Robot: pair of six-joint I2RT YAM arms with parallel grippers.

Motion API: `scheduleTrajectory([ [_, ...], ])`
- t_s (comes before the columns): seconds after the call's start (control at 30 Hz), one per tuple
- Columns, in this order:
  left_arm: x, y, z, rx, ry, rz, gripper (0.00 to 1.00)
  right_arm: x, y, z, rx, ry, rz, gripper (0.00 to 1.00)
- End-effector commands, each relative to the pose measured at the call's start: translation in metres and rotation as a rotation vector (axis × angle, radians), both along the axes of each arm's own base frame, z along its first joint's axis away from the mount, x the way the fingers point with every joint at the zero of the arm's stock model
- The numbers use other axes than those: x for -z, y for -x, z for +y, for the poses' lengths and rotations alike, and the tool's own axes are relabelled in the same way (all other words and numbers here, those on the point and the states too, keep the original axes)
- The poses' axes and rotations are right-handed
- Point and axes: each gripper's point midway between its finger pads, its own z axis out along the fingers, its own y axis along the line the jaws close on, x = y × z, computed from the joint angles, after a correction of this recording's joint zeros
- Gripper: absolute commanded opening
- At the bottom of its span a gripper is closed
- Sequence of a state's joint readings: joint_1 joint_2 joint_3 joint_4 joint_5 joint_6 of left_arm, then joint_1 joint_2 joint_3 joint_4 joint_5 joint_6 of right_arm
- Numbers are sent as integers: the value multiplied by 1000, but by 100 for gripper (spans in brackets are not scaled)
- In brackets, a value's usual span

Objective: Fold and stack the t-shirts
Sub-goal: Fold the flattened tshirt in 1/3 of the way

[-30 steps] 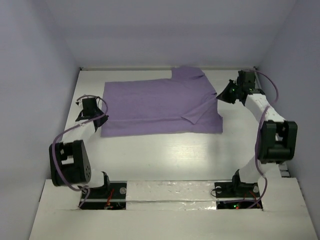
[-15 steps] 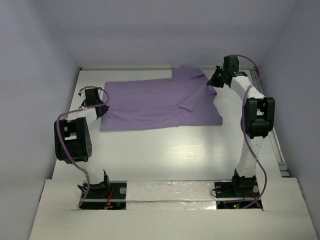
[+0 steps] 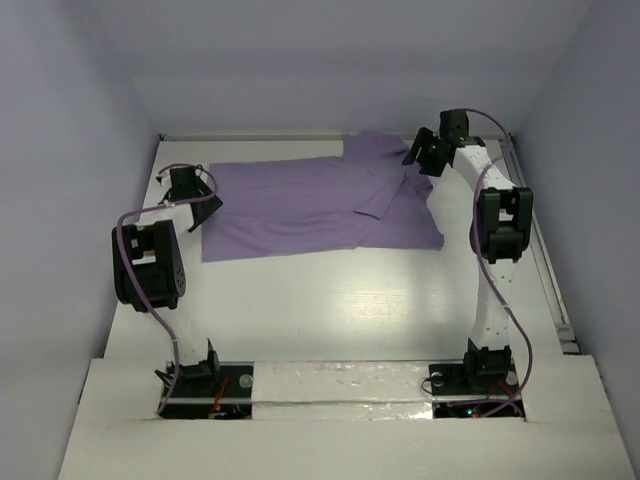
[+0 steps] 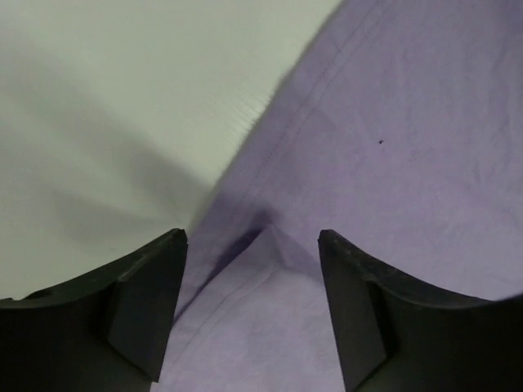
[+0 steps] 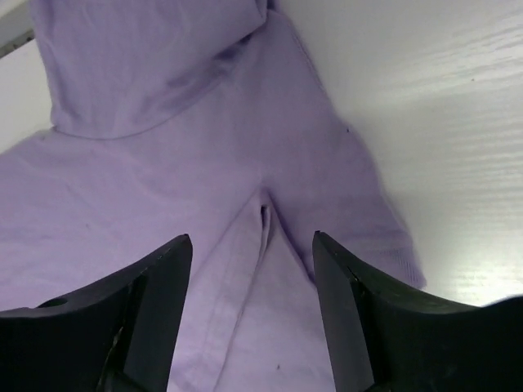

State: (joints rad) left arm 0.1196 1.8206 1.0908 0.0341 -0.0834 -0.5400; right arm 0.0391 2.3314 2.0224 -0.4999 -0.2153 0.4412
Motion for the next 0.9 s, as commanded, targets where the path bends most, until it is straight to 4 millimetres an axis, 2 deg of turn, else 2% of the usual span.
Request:
scheduleTrajectory([
  [0.0, -52, 10, 21, -48, -60, -71, 67, -84, 5, -8, 0, 29, -155, 67],
  [0.03, -46, 25, 24, -56, -51, -45, 69, -92, 13, -12, 19, 44, -167, 67],
  [0.07, -48, 34, 26, -61, -44, -47, 69, -64, 38, -14, 33, 41, -94, 61],
  [0.1, -64, 44, 23, -61, -42, -85, 64, -101, 51, -15, 55, 26, -180, 45],
  [0.13, -43, 67, 17, -58, -26, -36, 62, -98, 68, -16, 79, 17, -180, 26],
  [0.17, -38, 78, 8, -35, 6, -27, 60, -95, 84, -16, 121, -24, -175, 0],
  [0.2, -43, 89, 2, -27, 24, -48, 59, -45, 125, -16, 143, -37, -68, 0],
  [0.23, -20, 111, -1, -34, 50, 3, 58, -71, 138, -14, 147, -67, -158, 0],
  [0.27, -14, 121, -8, -16, 97, 10, 59, -62, 154, -13, 162, -89, -139, 0],
  [0.3, -13, 128, -2, -42, 125, 0, 58, -52, 170, -13, 164, -93, -116, 0],
  [0.33, -1, 140, -3, -48, 154, 24, 57, -37, 196, -13, 168, -95, -74, 0],
  [0.4, 10, 148, -8, -39, 205, 50, 55, -22, 215, -28, 227, -101, -29, 0],
  [0.43, 14, 149, -9, -32, 211, 55, 55, -7, 231, -34, 249, -115, 2, 1],
  [0.47, 20, 148, -13, -20, 230, 59, 56, 6, 241, -47, 283, -150, 36, 17],
  [0.5, 24, 149, -16, -11, 247, 73, 57, 5, 240, -59, 317, -152, 31, 28],
  [0.53, 25, 147, -17, -9, 255, 78, 57, 8, 243, -61, 313, -185, 43, 36],
  [0.57, 28, 147, -17, -14, 262, 86, 57, 15, 248, -68, 335, -198, 57, 49],
  [0.6, 30, 144, -16, -19, 257, 79, 57, 18, 250, -67, 316, -197, 59, 54],
  [0.73, 28, 133, -13, -25, 255, 33, 58, 28, 247, -61, 258, -208, 76, 58],
  [0.87, 35, 133, -14, -26, 267, 56, 50, 42, 239, -68, 294, -189, 86, 57],
])
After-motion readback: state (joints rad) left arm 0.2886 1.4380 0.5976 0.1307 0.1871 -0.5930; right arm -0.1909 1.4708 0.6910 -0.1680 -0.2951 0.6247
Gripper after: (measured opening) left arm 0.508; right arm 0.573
